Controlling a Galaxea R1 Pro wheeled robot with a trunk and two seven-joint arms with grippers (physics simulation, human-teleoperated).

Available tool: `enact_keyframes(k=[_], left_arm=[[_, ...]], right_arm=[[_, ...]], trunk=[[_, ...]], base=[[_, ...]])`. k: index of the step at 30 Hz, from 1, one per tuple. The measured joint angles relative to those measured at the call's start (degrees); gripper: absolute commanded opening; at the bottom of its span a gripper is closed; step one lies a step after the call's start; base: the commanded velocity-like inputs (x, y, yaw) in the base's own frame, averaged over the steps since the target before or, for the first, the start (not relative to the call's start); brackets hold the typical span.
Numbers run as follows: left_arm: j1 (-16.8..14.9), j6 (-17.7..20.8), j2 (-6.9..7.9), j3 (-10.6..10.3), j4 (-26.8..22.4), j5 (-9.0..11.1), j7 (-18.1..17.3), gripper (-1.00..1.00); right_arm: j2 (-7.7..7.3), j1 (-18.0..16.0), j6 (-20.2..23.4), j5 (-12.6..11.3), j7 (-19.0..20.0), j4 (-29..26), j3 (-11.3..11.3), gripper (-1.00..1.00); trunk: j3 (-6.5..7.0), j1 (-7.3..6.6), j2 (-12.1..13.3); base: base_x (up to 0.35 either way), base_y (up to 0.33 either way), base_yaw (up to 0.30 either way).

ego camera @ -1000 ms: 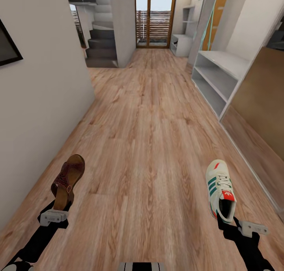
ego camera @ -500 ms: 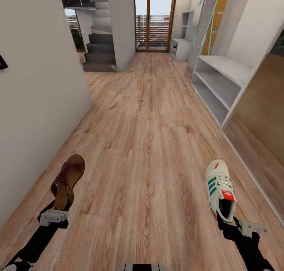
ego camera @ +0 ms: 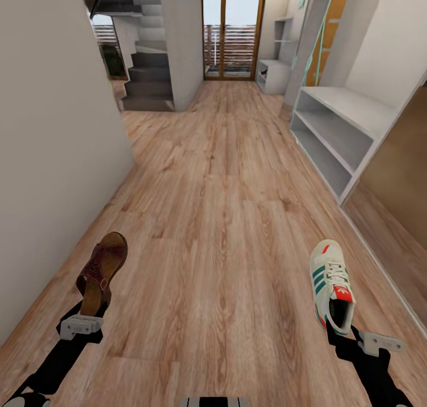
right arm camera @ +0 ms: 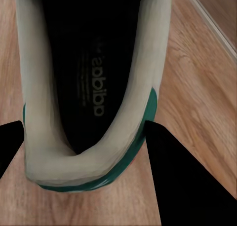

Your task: Pick up the two gym shoes and the two sandals from the corridor floor and place them onto the hallstand (shoe rack) in the corridor, making sure they are on the rack and not on the floor. Arrange them so the two gym shoes are next to each other and the two sandals are next to each other.

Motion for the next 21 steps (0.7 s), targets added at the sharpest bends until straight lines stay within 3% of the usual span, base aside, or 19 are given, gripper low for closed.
enact_keyframes(k=[21], left_arm=[[-0.1,0.1,0.0,-0.1,0.2,0.1,0.0,-1.0]], right_arm=[[-0.01,0.0,0.0,0.0,0.0,0.0,0.0,-1.0]], trunk=[[0.02,0.0,0.0]], base=[[0.327,0.0,0.0]])
